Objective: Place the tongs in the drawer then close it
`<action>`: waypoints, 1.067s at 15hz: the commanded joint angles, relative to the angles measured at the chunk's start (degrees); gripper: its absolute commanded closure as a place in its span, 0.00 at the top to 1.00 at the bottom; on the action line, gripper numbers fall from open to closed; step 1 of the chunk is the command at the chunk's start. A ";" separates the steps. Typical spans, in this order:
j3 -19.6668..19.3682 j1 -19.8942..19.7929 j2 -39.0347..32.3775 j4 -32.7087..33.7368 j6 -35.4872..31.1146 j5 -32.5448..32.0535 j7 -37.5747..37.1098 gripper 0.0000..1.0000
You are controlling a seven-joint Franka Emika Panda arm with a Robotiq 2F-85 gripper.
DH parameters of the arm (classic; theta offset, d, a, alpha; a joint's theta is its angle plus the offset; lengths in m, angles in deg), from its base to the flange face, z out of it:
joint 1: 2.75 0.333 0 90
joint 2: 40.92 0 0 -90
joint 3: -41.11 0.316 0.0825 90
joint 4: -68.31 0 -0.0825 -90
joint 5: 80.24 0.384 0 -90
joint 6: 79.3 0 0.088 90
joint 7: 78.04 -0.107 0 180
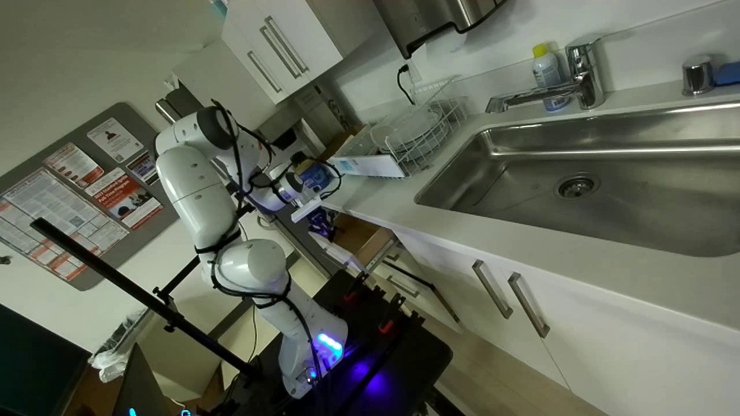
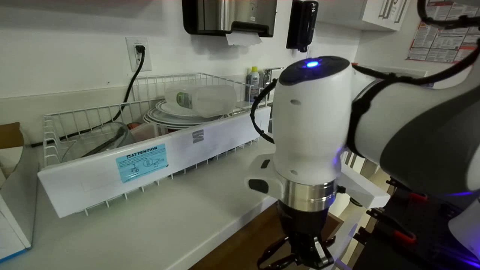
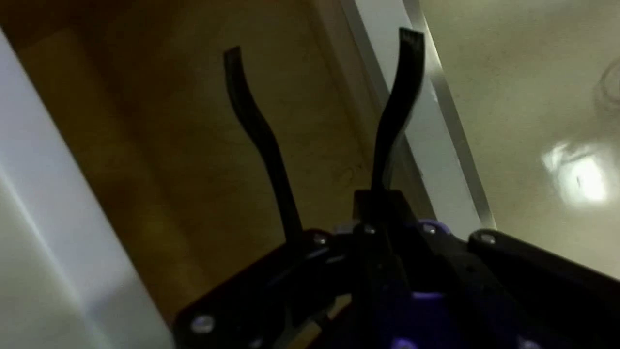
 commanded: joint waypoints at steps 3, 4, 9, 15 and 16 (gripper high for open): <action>-2.09 2.88 -3.15 1.39 1.97 -10.41 1.36 0.02; -1.98 3.04 -3.47 1.27 1.17 -11.46 1.60 0.02; -1.84 4.60 -2.46 1.26 1.68 -14.43 0.70 0.57; -1.11 5.36 1.20 0.78 3.38 -13.58 -0.59 0.98; -1.31 5.77 2.58 0.32 3.74 -14.31 -1.58 1.00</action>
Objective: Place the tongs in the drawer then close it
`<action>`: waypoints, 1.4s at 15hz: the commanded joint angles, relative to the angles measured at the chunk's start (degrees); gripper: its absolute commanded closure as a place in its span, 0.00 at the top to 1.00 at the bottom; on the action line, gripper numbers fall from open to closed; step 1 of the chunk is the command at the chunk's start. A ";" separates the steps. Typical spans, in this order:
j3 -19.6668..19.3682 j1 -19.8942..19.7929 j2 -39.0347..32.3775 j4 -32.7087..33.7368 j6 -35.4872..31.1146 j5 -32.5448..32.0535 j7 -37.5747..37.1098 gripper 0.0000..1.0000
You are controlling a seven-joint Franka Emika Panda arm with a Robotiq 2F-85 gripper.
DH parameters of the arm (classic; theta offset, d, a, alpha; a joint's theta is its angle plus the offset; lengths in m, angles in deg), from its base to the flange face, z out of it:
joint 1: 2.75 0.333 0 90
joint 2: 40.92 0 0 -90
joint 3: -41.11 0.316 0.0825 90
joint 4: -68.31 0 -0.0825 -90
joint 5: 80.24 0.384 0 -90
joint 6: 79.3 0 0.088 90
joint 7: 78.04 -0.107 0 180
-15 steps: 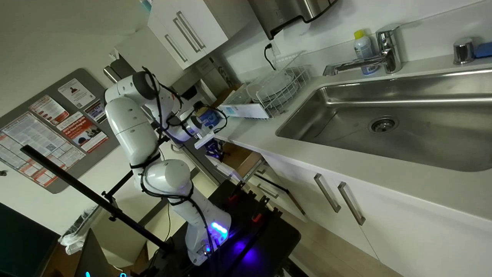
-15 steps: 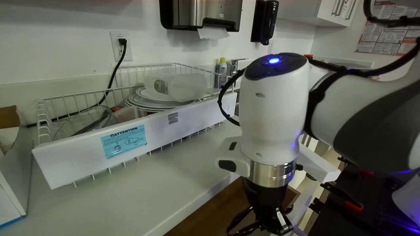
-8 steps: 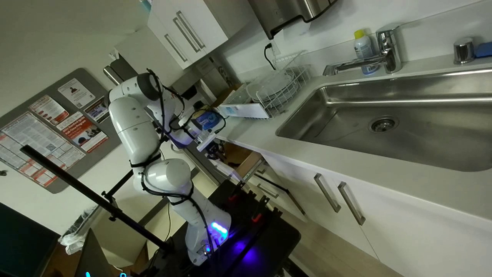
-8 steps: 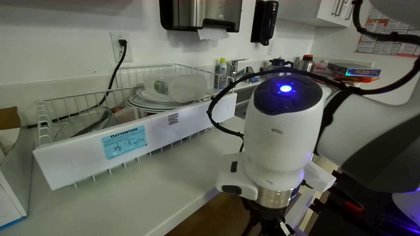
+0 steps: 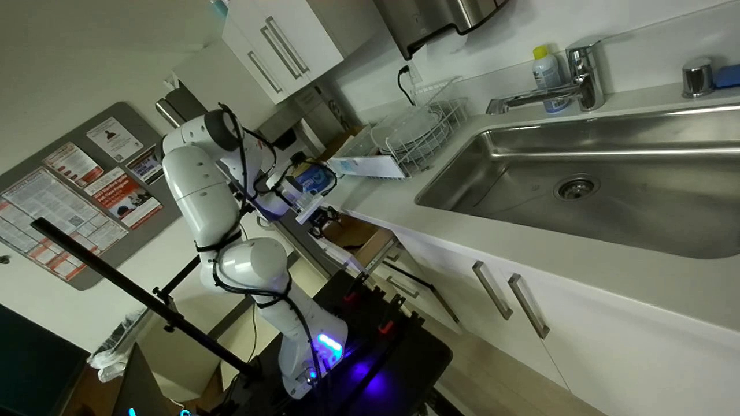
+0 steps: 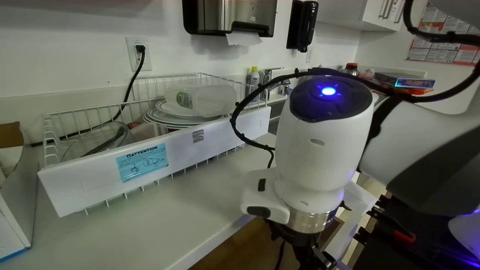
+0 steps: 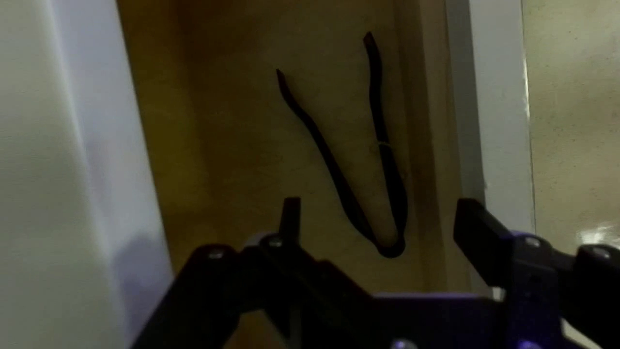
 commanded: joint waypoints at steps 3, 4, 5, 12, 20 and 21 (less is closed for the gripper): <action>1.60 3.37 9.16 -2.43 4.79 -0.09 -3.08 1.00; 2.25 4.14 10.43 -2.43 6.01 0.23 -3.79 1.00; 2.95 4.64 11.52 -2.22 7.26 0.96 -3.75 1.00; 6.87 6.02 18.43 -4.85 12.51 7.58 -0.04 1.00; 7.09 7.20 16.46 -4.30 13.08 1.45 -4.02 1.00; 7.32 7.89 17.03 -5.30 12.93 -1.50 -5.48 1.00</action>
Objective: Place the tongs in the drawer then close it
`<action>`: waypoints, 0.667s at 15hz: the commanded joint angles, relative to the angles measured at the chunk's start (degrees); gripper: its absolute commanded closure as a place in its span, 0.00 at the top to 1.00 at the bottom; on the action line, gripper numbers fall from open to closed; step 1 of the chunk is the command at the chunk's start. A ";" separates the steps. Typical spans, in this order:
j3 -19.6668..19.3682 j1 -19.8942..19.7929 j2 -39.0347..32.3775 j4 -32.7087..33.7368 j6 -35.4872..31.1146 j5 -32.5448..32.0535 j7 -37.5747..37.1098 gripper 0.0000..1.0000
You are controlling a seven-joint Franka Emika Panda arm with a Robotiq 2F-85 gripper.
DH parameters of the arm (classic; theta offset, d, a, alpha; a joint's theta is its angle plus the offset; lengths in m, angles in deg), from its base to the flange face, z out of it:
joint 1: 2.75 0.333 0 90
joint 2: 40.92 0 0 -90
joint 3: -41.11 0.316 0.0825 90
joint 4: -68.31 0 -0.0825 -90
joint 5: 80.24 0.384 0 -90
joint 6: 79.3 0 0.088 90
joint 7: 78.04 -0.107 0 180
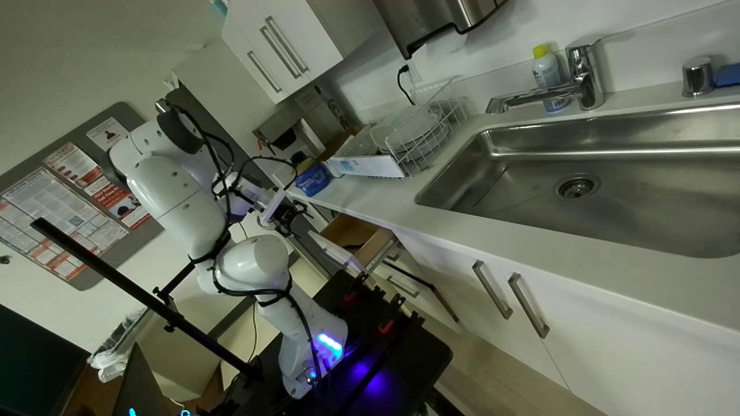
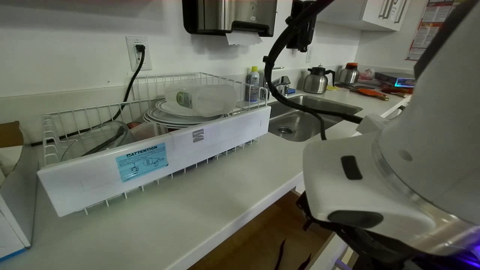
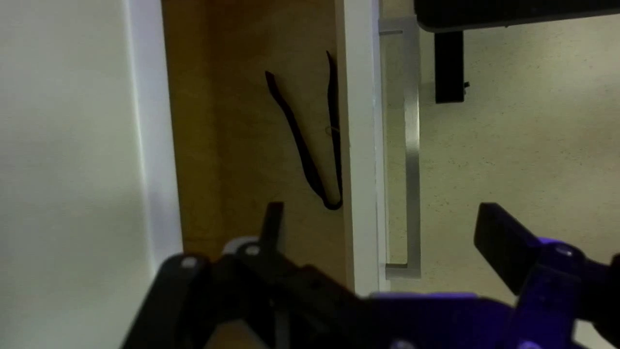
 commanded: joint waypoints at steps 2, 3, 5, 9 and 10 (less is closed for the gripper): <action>0.71 3.13 2.07 -3.55 0.81 -11.12 -5.99 1.00; 0.84 3.88 2.27 -4.43 0.65 -13.75 -7.49 1.00; 1.32 5.54 2.62 -6.12 0.77 -18.88 -10.78 1.00; 2.30 8.19 2.81 -9.34 0.91 -25.96 -15.85 1.00; 2.43 8.69 2.42 -9.87 0.88 -27.20 -16.24 1.00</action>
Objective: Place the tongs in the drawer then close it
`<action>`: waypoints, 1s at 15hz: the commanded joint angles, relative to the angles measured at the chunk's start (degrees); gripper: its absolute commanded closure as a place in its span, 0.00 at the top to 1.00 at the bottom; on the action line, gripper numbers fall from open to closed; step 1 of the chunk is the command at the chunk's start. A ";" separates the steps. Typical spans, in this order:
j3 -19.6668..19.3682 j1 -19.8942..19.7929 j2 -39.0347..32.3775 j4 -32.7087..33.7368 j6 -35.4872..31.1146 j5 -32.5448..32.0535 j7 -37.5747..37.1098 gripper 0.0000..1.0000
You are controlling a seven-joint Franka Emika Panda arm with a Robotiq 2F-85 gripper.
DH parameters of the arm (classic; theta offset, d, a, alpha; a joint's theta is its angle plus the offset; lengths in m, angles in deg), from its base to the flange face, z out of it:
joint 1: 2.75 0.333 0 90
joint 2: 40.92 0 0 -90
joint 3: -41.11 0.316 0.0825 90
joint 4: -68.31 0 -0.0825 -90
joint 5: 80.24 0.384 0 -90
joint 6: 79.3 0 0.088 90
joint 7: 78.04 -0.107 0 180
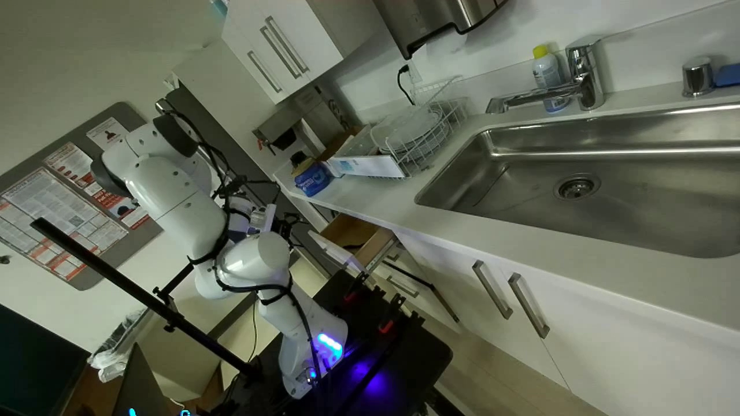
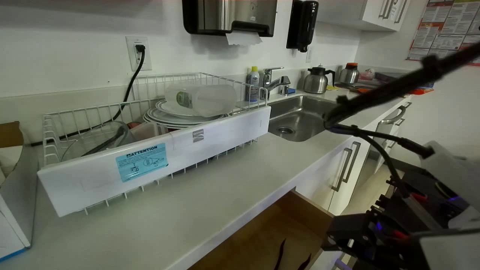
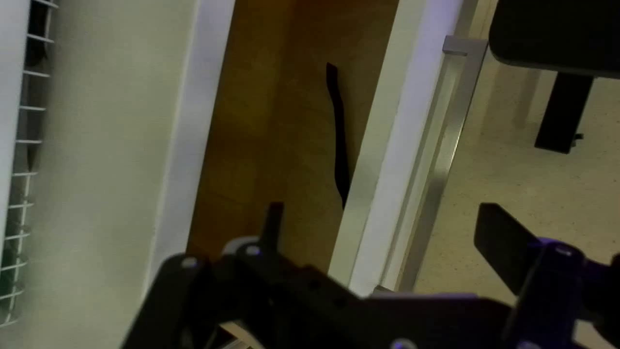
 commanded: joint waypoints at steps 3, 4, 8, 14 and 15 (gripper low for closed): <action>0.33 2.13 -0.23 -4.49 -0.37 -9.05 -1.27 1.00; 0.25 1.90 -0.16 -3.04 0.00 -5.82 -0.76 1.00; 0.22 1.96 -0.55 -3.14 -0.02 -6.12 -0.76 1.00; 3.15 5.27 -0.21 -3.88 0.78 -7.38 1.47 1.00; 3.76 5.91 -1.10 -3.67 1.09 -7.31 4.54 1.00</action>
